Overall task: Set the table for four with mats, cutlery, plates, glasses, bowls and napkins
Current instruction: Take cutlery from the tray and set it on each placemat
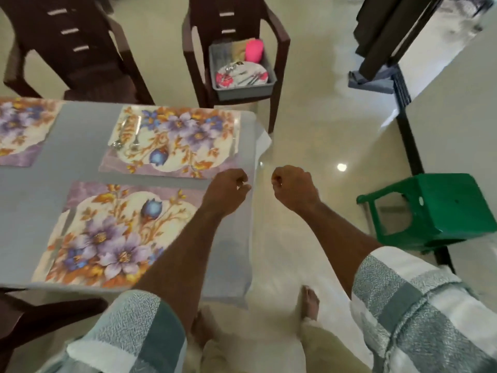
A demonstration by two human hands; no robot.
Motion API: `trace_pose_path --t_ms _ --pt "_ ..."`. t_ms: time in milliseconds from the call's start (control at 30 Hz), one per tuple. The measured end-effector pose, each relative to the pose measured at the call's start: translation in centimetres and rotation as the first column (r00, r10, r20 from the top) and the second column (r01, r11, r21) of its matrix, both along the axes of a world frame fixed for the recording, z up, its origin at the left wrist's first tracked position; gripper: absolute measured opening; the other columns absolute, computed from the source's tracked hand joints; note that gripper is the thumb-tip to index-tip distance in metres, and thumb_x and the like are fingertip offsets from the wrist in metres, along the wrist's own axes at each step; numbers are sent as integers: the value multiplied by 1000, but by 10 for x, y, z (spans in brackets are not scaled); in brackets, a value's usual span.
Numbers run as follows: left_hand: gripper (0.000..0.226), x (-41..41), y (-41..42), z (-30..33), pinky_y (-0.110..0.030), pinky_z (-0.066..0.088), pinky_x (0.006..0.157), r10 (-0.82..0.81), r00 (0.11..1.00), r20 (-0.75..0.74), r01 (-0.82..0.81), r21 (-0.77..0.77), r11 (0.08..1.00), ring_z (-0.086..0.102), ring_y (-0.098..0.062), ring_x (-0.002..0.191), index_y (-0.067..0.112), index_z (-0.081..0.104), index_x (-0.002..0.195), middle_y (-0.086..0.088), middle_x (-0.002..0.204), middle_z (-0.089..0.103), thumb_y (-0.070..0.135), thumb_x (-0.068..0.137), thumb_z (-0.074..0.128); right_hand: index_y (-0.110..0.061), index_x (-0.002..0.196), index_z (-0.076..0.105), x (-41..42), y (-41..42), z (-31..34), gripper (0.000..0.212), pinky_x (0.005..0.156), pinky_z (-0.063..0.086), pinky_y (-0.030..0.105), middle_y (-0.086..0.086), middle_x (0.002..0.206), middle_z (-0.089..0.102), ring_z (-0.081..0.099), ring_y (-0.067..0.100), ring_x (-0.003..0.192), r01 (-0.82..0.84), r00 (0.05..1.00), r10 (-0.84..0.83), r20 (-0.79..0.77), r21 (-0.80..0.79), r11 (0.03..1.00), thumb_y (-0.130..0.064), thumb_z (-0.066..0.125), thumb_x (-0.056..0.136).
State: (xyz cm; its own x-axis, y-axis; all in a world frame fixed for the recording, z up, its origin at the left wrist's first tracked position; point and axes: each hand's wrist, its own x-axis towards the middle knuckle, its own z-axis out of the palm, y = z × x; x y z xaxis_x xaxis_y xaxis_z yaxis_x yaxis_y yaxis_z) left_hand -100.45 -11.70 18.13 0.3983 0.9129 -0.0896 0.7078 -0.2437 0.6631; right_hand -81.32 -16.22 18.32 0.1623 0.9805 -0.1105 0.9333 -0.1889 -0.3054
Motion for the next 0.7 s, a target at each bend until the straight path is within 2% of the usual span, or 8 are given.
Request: trace_pose_path --t_ms 133,200,233,300,367,433,500,700 --pt "14 101 4 9 -27 47 77 31 999 -15 -31 -12 999 64 -20 86 12 71 99 1 90 67 21 88 73 -22 97 70 96 5 9 18 79 42 35 -1 95 69 65 24 87 -36 999 36 -7 26 999 -26 52 96" --pt "24 137 10 17 -33 51 88 39 998 -43 -38 12 999 65 -22 99 16 69 110 -2 106 69 28 89 72 -23 105 69 139 13 15 19 83 39 36 -2 103 69 64 24 97 -64 998 64 7 8 998 -27 52 97" --pt "34 150 12 21 -38 48 98 24 996 -85 -22 31 999 61 -23 112 19 65 121 -2 121 66 33 91 70 -24 114 66 156 18 16 22 88 39 38 -1 113 68 62 24 106 -87 996 87 25 11 996 -29 53 98" --pt "59 171 20 31 -47 33 115 -25 970 -241 43 70 997 39 -23 142 23 46 145 -1 154 43 47 94 63 -23 134 56 181 34 18 38 100 39 43 2 136 60 53 25 126 -133 990 130 59 47 990 -34 55 98" --pt "77 185 36 39 -53 16 121 -54 922 -383 93 84 992 8 -22 155 22 19 159 0 169 9 58 98 49 -17 147 44 197 56 18 55 110 35 48 7 154 44 40 27 142 -183 980 176 95 64 981 -39 56 98" --pt "82 195 56 39 -54 4 123 -38 905 -424 68 55 996 -11 -20 155 21 1 161 2 169 -10 63 100 37 -11 152 36 206 80 15 64 116 31 52 11 162 30 28 30 149 -239 965 231 125 54 969 -41 54 99" --pt "81 203 84 34 -53 -1 123 14 916 -400 0 36 999 -18 -19 153 21 -6 161 2 167 -17 63 101 30 -9 155 29 212 111 10 68 119 27 52 12 166 21 19 30 153 -279 954 271 130 43 959 -41 52 100" --pt "80 229 208 22 -53 -2 124 90 926 -366 -78 48 996 -19 -17 153 19 -11 160 2 167 -19 61 103 26 -12 160 16 233 238 9 71 122 14 51 6 168 9 8 27 155 -318 943 306 129 91 944 -41 45 102"
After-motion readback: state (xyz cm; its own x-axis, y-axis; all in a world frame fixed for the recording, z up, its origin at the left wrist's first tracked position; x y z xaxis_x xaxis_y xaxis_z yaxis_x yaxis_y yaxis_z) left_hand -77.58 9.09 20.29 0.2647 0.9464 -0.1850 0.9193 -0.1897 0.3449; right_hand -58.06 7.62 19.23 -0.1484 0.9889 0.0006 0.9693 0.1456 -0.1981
